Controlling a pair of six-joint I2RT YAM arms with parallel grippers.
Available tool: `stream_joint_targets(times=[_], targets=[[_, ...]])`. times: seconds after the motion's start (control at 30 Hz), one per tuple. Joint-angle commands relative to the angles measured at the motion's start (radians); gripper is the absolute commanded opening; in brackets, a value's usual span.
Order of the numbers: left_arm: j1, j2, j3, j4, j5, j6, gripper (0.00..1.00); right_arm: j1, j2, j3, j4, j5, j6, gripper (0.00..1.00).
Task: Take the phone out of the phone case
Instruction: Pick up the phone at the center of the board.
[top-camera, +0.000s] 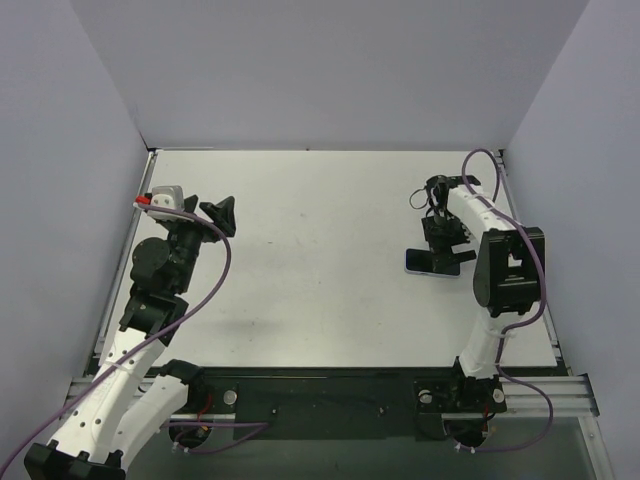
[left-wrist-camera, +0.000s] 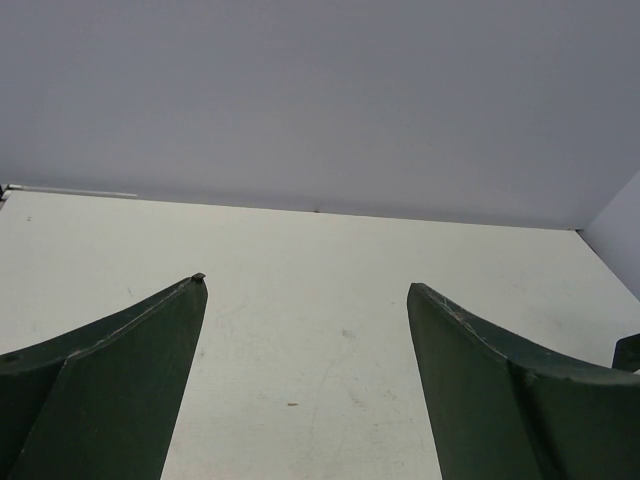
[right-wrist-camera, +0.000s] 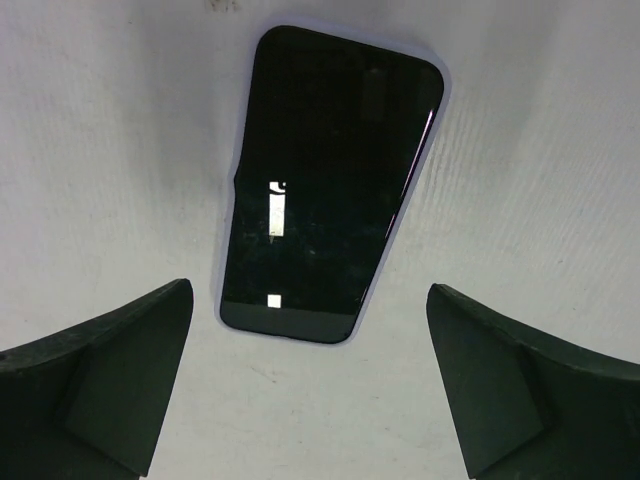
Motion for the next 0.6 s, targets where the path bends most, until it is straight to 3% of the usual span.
stream_joint_targets(times=[0.0, 0.57], targets=[[-0.009, -0.013, 0.041, 0.044, -0.012, 0.006, 0.92, -0.004, 0.050, 0.044, -0.077, -0.032, 0.050, 0.97], [-0.018, 0.002, 0.046, 0.043, 0.000, 0.004, 0.92, -0.047, 0.132, -0.017, 0.024, -0.065, 0.051, 0.97]])
